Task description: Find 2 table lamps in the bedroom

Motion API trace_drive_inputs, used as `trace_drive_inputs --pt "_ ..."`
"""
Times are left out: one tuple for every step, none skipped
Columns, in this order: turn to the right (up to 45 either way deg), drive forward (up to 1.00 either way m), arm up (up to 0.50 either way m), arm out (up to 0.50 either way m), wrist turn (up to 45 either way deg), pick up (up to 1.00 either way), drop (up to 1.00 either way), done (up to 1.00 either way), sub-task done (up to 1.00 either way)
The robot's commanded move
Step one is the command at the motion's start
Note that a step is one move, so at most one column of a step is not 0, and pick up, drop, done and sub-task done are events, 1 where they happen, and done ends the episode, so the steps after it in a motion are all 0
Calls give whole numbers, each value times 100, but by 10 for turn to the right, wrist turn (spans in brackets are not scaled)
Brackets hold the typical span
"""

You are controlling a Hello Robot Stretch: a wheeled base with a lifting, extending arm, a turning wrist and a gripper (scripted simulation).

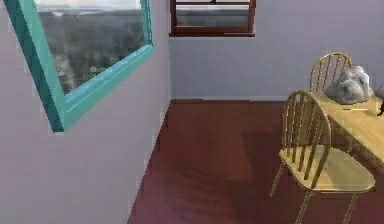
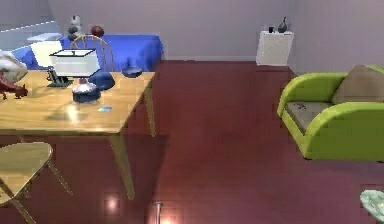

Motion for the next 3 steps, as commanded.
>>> trace_drive_inputs --pt "-360 0 0 0 0 0 0 0 0" --pt "0 35 0 0 0 0 0 0 0" --pt "450 0 0 0 0 0 0 0 0"
